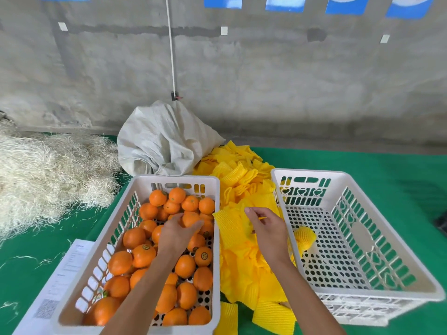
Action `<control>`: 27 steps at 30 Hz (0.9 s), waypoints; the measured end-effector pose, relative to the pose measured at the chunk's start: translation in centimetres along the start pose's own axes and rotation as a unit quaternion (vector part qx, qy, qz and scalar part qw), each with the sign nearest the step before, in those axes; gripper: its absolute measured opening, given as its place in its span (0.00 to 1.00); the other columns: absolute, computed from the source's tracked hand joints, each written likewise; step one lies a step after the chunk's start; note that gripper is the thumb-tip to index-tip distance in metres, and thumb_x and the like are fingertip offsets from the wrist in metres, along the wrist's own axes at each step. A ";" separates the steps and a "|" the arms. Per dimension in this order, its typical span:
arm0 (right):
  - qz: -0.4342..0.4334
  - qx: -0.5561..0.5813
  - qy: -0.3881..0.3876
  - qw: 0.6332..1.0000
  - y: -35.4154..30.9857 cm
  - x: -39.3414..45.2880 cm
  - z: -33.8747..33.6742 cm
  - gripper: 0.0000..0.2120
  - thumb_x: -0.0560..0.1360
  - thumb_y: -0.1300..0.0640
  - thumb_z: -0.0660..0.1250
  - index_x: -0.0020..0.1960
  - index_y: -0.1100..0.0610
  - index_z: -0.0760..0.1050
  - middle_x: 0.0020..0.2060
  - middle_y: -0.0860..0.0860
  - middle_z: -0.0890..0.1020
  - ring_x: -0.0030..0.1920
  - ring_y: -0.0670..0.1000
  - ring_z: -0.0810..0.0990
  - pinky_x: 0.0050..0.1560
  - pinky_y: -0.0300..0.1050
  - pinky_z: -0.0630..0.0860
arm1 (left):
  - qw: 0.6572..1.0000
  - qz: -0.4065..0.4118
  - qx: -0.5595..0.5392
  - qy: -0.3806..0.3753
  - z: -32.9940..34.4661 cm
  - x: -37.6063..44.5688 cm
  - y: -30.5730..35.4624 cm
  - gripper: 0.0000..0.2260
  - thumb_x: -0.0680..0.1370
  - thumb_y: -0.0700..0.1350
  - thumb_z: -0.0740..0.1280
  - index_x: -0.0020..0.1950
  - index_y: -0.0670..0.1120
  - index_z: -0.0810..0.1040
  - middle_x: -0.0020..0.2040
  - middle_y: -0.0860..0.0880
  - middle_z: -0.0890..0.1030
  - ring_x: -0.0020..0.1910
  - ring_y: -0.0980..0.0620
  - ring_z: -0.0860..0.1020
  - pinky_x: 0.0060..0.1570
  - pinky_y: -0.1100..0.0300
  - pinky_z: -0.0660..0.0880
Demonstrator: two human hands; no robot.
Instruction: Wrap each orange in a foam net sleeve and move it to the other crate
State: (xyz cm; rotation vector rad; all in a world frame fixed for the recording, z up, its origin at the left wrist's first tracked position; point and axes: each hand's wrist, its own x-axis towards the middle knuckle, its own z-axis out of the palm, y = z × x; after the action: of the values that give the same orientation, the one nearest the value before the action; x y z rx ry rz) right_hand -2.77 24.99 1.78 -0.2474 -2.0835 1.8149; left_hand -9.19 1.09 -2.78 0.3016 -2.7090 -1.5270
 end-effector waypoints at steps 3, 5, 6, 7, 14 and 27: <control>-0.022 0.019 0.019 0.999 -0.8 0.1 0.6 0.10 0.77 0.46 0.73 0.54 0.51 0.85 0.48 0.43 0.86 0.50 0.41 0.83 0.48 0.35 0.77 | 0.995 0.032 -0.094 0.006 -0.4 -2.1 3.6 0.37 0.70 0.71 0.74 0.71 0.49 0.77 0.50 0.46 0.87 0.44 0.50 0.83 0.39 0.58 0.77; -0.040 0.025 0.032 0.998 -1.6 -0.2 1.2 0.08 0.77 0.47 0.74 0.52 0.49 0.85 0.48 0.43 0.85 0.50 0.41 0.82 0.49 0.35 0.77 | 0.975 0.021 -0.213 -0.060 -0.6 -3.9 6.2 0.28 0.70 0.71 0.75 0.63 0.55 0.80 0.43 0.47 0.86 0.35 0.50 0.84 0.33 0.60 0.76; -0.049 0.025 0.036 0.998 -1.9 -0.3 1.5 0.06 0.77 0.48 0.74 0.52 0.48 0.85 0.48 0.43 0.85 0.51 0.42 0.82 0.51 0.35 0.78 | 0.957 0.005 -0.269 -0.106 -0.5 -4.6 7.4 0.26 0.72 0.68 0.75 0.63 0.55 0.80 0.46 0.45 0.86 0.36 0.47 0.85 0.33 0.59 0.78; -0.055 0.023 0.039 0.997 -2.1 -0.4 1.8 0.06 0.77 0.48 0.74 0.52 0.48 0.85 0.48 0.43 0.84 0.52 0.43 0.82 0.52 0.37 0.78 | 0.938 -0.016 -0.313 -0.150 -0.2 -5.3 8.4 0.24 0.74 0.63 0.76 0.65 0.54 0.79 0.51 0.42 0.86 0.38 0.43 0.85 0.34 0.57 0.80; -0.053 0.065 -0.031 0.996 -2.9 -1.5 2.1 0.07 0.79 0.51 0.72 0.55 0.48 0.86 0.55 0.43 0.85 0.58 0.42 0.82 0.56 0.40 0.79 | 0.845 -0.089 -0.463 -0.250 2.0 -8.9 10.3 0.28 0.77 0.58 0.75 0.73 0.52 0.71 0.63 0.42 0.79 0.49 0.42 0.83 0.47 0.51 0.79; -0.114 -0.106 -0.123 0.980 -2.8 -2.3 -1.2 0.14 0.81 0.53 0.69 0.65 0.47 0.81 0.45 0.36 0.84 0.42 0.34 0.81 0.41 0.29 0.74 | 0.892 -0.062 -0.413 -0.173 2.9 -9.0 9.1 0.19 0.78 0.45 0.74 0.68 0.55 0.75 0.49 0.42 0.82 0.37 0.46 0.81 0.39 0.53 0.77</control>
State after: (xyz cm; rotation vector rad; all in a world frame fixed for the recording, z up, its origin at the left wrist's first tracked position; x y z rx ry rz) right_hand 0.06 24.78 4.26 0.1656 -2.3649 1.5552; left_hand -2.08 9.74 4.16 0.1776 -1.9488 -2.7900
